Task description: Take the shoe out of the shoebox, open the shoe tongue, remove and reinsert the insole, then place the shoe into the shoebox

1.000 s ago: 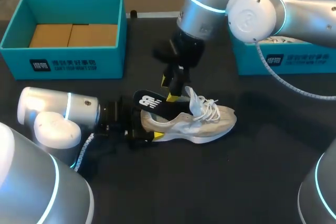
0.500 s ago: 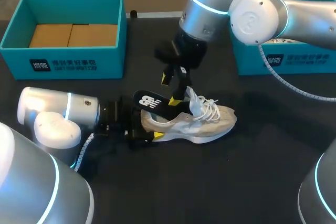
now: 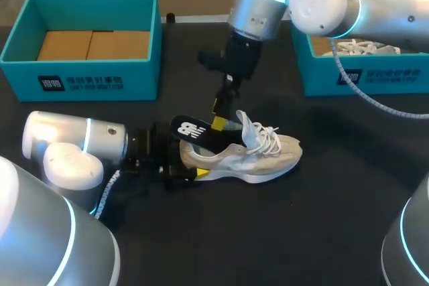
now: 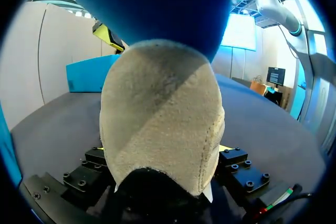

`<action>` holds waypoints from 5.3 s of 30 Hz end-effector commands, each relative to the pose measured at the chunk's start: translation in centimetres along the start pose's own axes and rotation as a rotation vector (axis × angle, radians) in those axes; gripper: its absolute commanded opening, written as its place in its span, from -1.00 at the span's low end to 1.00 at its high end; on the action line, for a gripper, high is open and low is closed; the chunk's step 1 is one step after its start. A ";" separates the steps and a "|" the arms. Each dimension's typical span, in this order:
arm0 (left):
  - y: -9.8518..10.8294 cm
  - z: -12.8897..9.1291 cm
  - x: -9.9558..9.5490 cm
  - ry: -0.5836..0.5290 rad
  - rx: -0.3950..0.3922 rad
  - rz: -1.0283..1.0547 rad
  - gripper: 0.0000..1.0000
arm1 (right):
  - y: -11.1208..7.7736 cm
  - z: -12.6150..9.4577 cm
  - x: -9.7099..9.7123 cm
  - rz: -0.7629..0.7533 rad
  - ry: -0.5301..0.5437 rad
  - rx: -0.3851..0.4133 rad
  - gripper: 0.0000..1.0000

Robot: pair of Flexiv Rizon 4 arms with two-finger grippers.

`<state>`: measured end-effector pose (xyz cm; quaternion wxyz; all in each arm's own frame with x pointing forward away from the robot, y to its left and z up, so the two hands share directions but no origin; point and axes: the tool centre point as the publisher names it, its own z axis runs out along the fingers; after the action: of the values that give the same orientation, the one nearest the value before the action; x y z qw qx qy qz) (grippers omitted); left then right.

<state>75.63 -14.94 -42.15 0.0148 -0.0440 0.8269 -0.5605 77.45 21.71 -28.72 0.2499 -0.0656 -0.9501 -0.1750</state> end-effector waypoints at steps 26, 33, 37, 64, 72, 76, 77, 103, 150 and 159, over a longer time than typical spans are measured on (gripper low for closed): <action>0.1 0.1 -0.1 0.001 -0.003 -0.001 -1.00 | 0.2 2.8 -1.4 0.109 0.225 -0.056 -0.11; 0.1 0.1 -0.1 0.001 -0.003 -0.001 -1.00 | 0.4 1.6 -1.2 0.100 0.190 -0.050 -0.02; 0.1 0.1 -0.1 0.001 -0.003 -0.001 -1.00 | 0.5 2.0 -1.8 0.090 0.200 -0.044 -0.01; 0.1 0.1 -0.1 0.001 -0.003 -0.001 -1.00 | 0.9 4.4 -0.4 0.006 0.305 -0.046 0.19; 0.1 0.1 -0.1 0.001 -0.003 -0.001 -1.00 | 1.2 4.9 -0.5 -0.040 0.383 -0.025 0.00; 0.1 0.1 -0.1 0.001 -0.003 -0.001 -1.00 | 1.1 5.3 -0.8 -0.043 0.393 -0.025 -0.02; 0.1 0.1 -0.1 0.001 -0.003 -0.001 -1.00 | 1.0 5.3 -0.9 -0.042 0.396 -0.029 -0.06; 0.1 0.1 -0.1 0.001 -0.003 -0.001 -1.00 | 4.3 1.0 1.2 -0.122 0.292 -0.288 -1.00; 0.1 0.1 -0.1 0.001 -0.003 -0.001 -1.00 | 10.0 -7.3 0.8 -0.022 0.014 -0.657 -1.00; 0.1 0.1 -0.1 0.001 -0.003 -0.001 -1.00 | 13.2 -12.0 0.8 0.034 0.054 -0.737 -1.00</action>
<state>75.66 -14.93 -42.15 0.0148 -0.0441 0.8269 -0.5604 84.24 29.29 -15.43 0.2313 -0.1588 -0.8178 -0.5025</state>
